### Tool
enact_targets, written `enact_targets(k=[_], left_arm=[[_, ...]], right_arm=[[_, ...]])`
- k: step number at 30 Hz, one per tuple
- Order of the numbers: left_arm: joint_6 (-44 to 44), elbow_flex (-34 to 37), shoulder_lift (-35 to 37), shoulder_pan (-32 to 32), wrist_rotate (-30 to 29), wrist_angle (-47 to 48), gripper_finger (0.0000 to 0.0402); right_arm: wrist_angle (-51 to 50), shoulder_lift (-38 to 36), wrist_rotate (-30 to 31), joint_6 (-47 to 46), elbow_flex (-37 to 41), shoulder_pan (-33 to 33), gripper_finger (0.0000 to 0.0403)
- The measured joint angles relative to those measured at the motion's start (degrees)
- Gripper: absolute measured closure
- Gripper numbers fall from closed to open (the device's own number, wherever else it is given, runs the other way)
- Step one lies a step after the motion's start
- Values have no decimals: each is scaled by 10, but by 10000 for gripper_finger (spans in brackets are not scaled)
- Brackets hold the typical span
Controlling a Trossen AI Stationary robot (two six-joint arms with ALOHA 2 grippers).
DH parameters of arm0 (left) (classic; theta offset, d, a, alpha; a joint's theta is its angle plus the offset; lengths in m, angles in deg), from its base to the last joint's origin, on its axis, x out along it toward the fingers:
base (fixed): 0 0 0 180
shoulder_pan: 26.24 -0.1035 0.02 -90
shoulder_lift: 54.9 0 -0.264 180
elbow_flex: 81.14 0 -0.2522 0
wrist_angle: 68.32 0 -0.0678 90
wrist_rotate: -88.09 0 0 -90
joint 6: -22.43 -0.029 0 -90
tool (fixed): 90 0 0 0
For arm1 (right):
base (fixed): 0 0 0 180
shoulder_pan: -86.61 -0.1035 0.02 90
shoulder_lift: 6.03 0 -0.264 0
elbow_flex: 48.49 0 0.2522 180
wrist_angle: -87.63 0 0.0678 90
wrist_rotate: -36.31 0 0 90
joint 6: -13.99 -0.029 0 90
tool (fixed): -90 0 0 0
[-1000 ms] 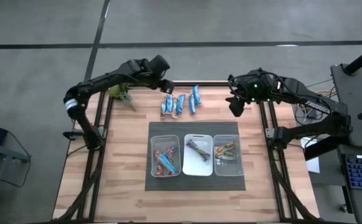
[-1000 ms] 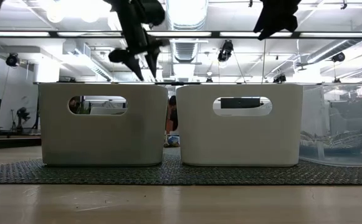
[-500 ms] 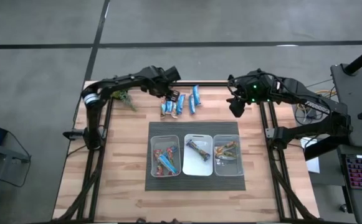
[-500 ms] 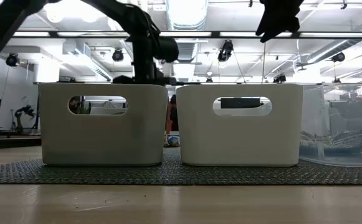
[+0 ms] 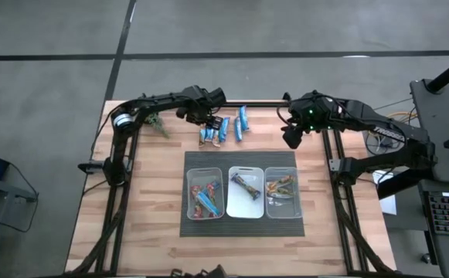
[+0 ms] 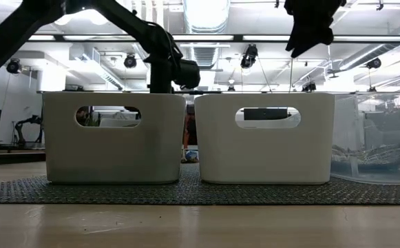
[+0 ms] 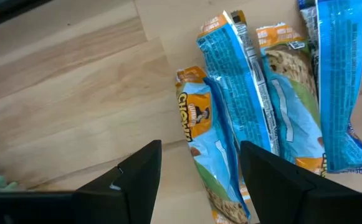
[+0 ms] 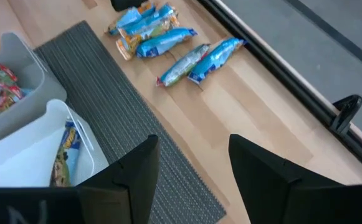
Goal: Pick and place Granola Bars by type
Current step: Put the orange granola bar into the transparent bin
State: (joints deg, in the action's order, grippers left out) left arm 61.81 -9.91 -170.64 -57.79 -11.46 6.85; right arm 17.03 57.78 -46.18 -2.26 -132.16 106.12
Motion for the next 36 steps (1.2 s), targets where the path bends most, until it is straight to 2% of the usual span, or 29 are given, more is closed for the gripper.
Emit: enact_targets(k=[12,36], left_arm=[[1,63,0,-14,30,-29,202],[3,72,3,-13,56,-90,202]], right_arm=[[2,0,0,-3,7,0,218],[3,0,-1,-7,7,0,218]])
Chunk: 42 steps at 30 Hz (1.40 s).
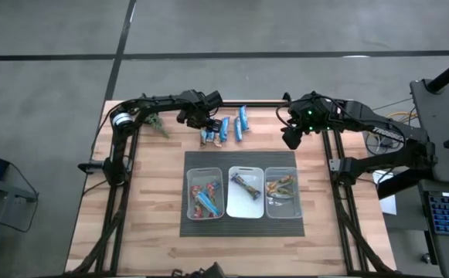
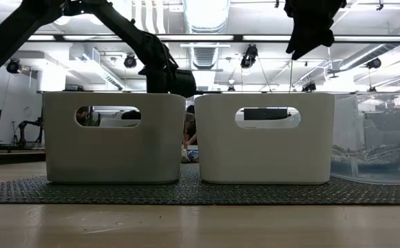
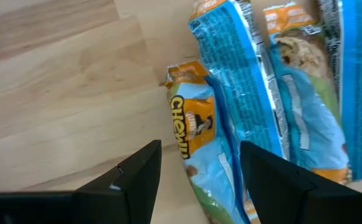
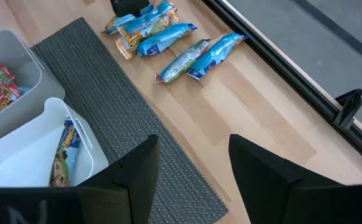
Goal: Pick and place Granola Bars by type
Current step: Put the orange granola bar into the transparent bin
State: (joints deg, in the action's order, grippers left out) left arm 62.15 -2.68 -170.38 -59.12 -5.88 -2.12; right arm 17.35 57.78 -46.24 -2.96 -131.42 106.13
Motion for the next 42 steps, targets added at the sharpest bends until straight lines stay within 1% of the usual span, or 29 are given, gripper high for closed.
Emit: enact_targets(k=[7,18,24,27,33,36,39,42], left_arm=[[6,5,-1,0,0,-6,202],[24,72,1,-1,16,-45,202],[17,66,0,0,16,-43,210],[13,61,-1,-1,16,-39,233],[5,61,-2,-1,18,-39,317],[-1,60,-1,-1,20,-40,348],[-7,56,-1,-1,24,-39,367],[-16,50,0,0,34,-36,375]], right_arm=[[1,0,0,0,0,0,222],[4,0,0,0,0,0,225],[4,0,0,0,0,0,227],[5,0,0,-2,0,0,227],[6,0,0,-2,0,0,230],[10,0,0,-2,0,0,230],[16,0,0,-2,0,0,231],[16,0,0,-2,0,0,232]])
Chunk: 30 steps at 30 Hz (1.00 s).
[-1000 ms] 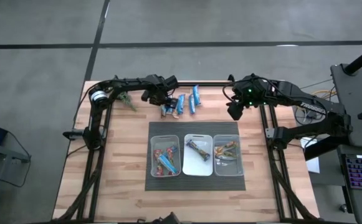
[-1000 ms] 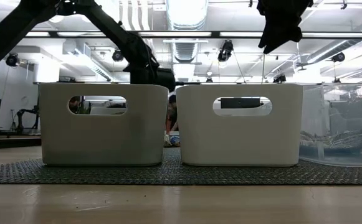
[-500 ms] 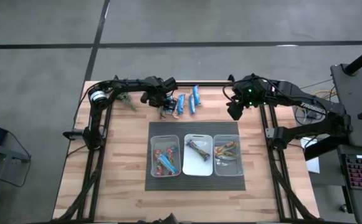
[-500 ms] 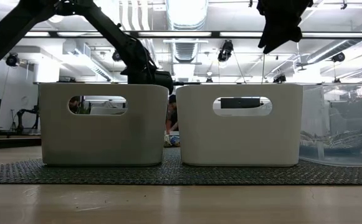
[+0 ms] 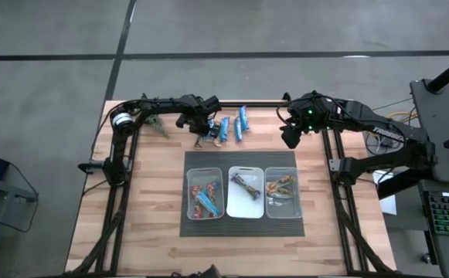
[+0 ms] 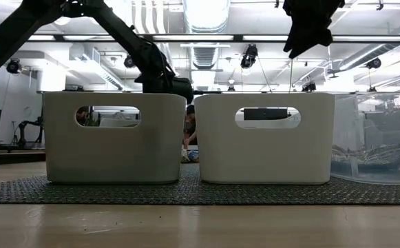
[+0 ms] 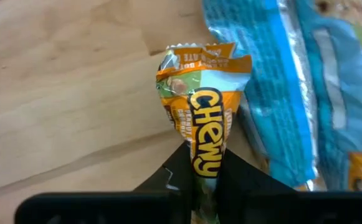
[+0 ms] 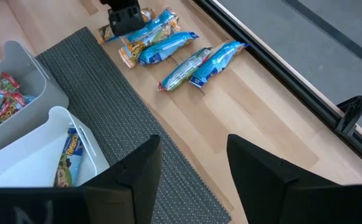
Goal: Pick and place Granola Bars by type
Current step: Put the orange granola bar into the transparent bin
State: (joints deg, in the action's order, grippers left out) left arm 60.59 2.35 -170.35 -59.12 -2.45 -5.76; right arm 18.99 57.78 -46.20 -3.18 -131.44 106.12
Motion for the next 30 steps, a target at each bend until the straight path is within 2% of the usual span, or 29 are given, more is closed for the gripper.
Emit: enact_targets(k=[13,21,30], left_arm=[[-53,-99,32,0,1,113,376],[-67,-161,79,29,42,104,376],[-71,-241,92,108,108,41,376]], right_arm=[[2,0,0,1,0,0,232],[3,-1,0,12,0,0,232],[3,-7,0,13,0,0,232]])
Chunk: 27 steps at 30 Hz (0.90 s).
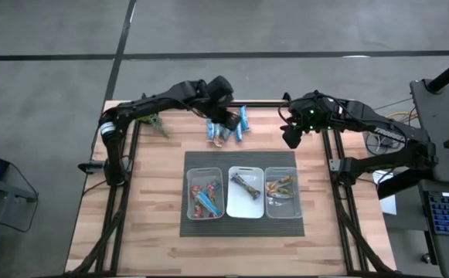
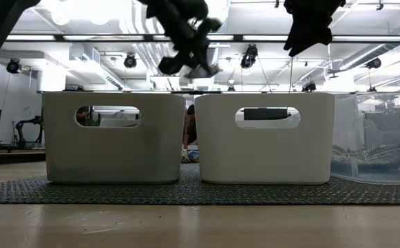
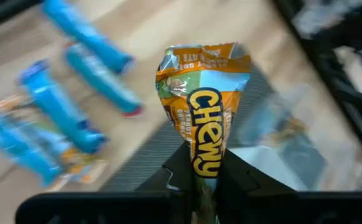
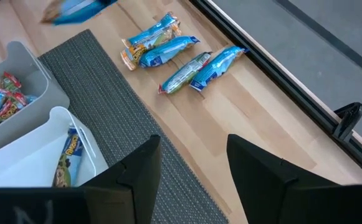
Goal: Pick and place Granola Bars by type
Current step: Put the orange granola bar into the transparent bin
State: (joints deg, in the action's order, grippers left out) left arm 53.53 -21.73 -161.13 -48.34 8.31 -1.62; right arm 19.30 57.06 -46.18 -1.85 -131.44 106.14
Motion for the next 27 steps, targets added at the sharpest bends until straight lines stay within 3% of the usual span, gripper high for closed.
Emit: enact_targets(k=[6,9,15,20,27], left_arm=[[-9,-24,1,47,13,-30,376],[-8,-27,1,59,13,-39,376],[-12,-27,1,78,17,-88,376],[-28,-27,1,94,62,-175,376],[-29,-27,-3,120,120,-326,376]], right_arm=[[-4,-12,-5,3,-3,0,232],[-17,-25,-41,23,-10,0,241],[-46,-62,-82,41,-16,0,310],[-67,-105,-95,46,-16,0,384],[-76,-168,-95,34,-16,0,394]])
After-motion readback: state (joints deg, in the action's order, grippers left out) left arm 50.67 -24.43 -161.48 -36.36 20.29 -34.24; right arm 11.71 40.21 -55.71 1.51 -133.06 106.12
